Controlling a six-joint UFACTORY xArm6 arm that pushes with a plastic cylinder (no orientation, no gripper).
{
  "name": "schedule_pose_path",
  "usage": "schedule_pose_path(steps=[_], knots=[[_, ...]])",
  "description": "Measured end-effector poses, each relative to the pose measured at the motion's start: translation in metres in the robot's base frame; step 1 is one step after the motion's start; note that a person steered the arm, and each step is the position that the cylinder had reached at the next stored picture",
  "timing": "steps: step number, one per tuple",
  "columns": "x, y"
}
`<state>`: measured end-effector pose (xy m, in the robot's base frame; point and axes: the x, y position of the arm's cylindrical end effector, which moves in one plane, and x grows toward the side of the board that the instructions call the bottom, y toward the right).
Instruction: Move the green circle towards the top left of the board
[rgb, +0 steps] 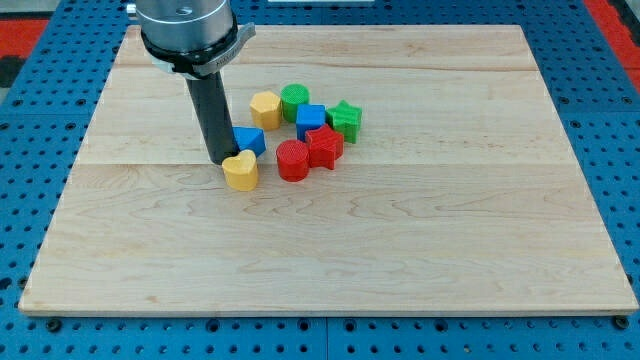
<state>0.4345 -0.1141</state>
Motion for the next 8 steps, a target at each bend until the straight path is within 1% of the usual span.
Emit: schedule_pose_path(steps=[3, 4, 5, 6, 7, 8], knots=[[0.0, 0.0], [0.006, -0.033], [0.022, -0.088], [0.056, -0.102], [0.074, -0.084], [0.066, -0.043]])
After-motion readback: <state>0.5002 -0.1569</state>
